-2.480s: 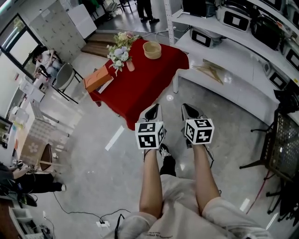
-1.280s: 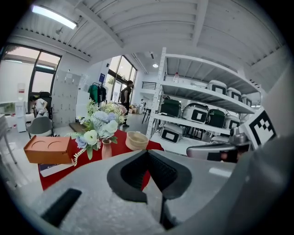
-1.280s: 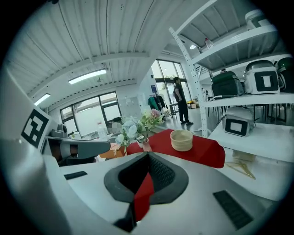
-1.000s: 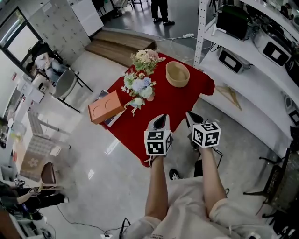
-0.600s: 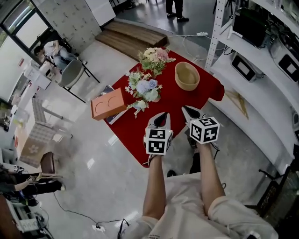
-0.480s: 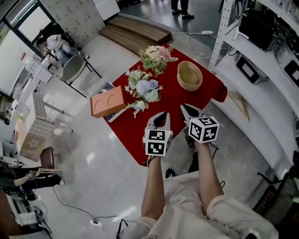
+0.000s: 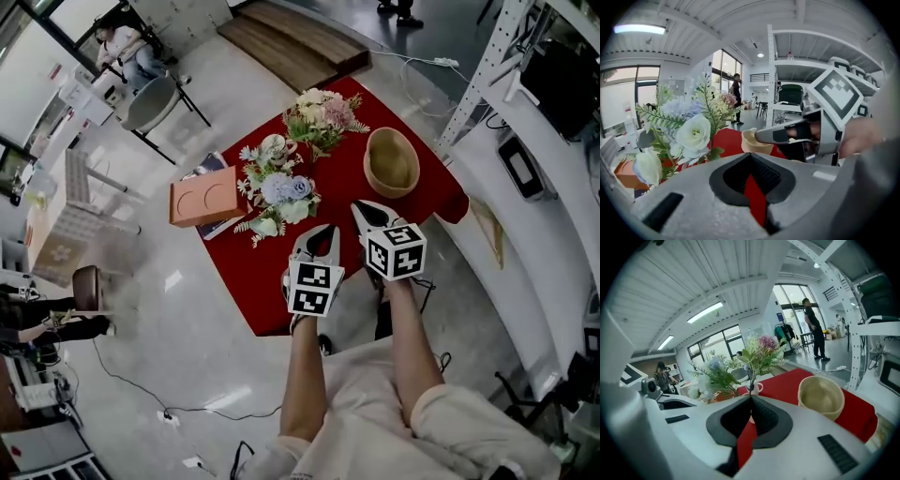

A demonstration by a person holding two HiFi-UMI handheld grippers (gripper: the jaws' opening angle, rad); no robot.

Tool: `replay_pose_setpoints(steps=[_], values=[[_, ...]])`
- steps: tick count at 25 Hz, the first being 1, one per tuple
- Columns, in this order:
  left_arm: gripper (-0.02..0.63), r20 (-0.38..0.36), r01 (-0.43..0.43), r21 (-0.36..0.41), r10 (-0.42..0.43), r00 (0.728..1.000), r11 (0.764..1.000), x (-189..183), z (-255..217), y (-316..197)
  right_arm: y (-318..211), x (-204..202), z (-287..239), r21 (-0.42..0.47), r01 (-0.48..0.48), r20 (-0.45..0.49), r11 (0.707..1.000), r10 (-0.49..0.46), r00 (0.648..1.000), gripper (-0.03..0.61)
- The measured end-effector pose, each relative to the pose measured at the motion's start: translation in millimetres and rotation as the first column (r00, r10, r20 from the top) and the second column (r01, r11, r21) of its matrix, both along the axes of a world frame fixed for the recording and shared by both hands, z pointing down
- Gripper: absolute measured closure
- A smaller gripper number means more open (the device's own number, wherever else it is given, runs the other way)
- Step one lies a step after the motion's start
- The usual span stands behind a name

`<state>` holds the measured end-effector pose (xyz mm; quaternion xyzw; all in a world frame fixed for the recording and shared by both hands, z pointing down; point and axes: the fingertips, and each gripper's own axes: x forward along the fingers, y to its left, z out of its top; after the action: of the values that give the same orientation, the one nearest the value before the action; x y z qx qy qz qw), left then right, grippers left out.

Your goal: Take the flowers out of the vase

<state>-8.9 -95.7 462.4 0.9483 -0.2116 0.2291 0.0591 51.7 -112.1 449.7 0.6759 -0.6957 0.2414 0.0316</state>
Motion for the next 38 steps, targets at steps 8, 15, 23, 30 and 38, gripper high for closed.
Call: replay_pose_setpoints(steps=[8, 15, 23, 30, 38], values=[[0.604, 0.003, 0.178, -0.047, -0.178, 0.984, 0.983, 25, 24, -29, -45, 19, 16, 0.005, 0.172, 0.038, 0.985, -0.173, 0.984, 0.572], [0.605, 0.084, 0.3, -0.017, -0.298, 0.951, 0.954, 30, 41, -42, -69, 21, 30, 0.005, 0.27, 0.113, 0.963, -0.269, 0.957, 0.572], [0.604, 0.111, 0.4, -0.012, -0.396, 0.911, 0.917, 33, 47, -54, -92, 17, 43, 0.012, 0.352, 0.181, 0.936, -0.349, 0.92, 0.572], [0.604, 0.182, 0.457, 0.026, -0.454, 0.872, 0.889, 30, 55, -62, -111, 18, 46, 0.045, 0.393, 0.268, 0.919, -0.39, 0.881, 0.572], [0.604, 0.198, 0.489, 0.053, -0.49, 0.849, 0.87, 36, 58, -70, -123, 14, 55, 0.076, 0.427, 0.345, 0.901, -0.426, 0.836, 0.571]])
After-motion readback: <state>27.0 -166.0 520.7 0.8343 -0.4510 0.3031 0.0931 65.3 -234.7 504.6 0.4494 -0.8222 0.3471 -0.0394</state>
